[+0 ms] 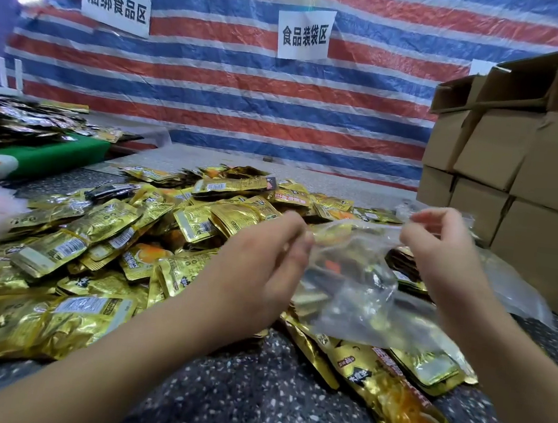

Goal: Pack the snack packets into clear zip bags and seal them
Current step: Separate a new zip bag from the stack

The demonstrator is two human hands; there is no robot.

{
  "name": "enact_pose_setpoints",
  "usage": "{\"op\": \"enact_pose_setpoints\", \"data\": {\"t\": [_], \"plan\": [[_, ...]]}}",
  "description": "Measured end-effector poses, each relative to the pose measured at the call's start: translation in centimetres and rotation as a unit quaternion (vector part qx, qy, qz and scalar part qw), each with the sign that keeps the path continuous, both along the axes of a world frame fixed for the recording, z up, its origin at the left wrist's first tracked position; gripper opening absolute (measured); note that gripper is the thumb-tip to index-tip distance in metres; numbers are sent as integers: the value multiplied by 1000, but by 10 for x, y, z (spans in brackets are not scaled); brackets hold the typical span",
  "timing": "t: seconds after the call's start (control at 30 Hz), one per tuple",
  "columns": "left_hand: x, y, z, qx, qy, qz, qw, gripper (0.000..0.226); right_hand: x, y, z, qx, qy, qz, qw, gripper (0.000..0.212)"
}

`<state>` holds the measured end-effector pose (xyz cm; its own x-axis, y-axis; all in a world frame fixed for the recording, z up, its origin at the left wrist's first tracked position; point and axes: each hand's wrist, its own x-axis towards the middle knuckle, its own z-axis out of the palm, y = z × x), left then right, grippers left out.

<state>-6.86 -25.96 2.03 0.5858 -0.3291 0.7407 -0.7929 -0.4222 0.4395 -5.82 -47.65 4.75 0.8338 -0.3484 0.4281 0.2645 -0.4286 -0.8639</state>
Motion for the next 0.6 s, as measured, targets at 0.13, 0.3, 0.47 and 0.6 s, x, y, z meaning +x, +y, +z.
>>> {"op": "enact_pose_setpoints", "data": {"t": [0.13, 0.3, 0.47, 0.6], "plan": [[6, 9, 18, -253, 232, -139, 929, 33, -3, 1, 7, 107, 86, 146, 980, 38], [23, 32, 26, -262, 334, -187, 886, 33, -6, 7, 1, 171, 171, 285, 928, 33], [31, 51, 21, 0, 262, -53, 964, 41, 0, 10, -12, 5, 154, 210, 965, 27], [37, 53, 21, 88, 215, 60, 971, 62, 0, 16, -18, -48, 141, 216, 965, 33]]}}
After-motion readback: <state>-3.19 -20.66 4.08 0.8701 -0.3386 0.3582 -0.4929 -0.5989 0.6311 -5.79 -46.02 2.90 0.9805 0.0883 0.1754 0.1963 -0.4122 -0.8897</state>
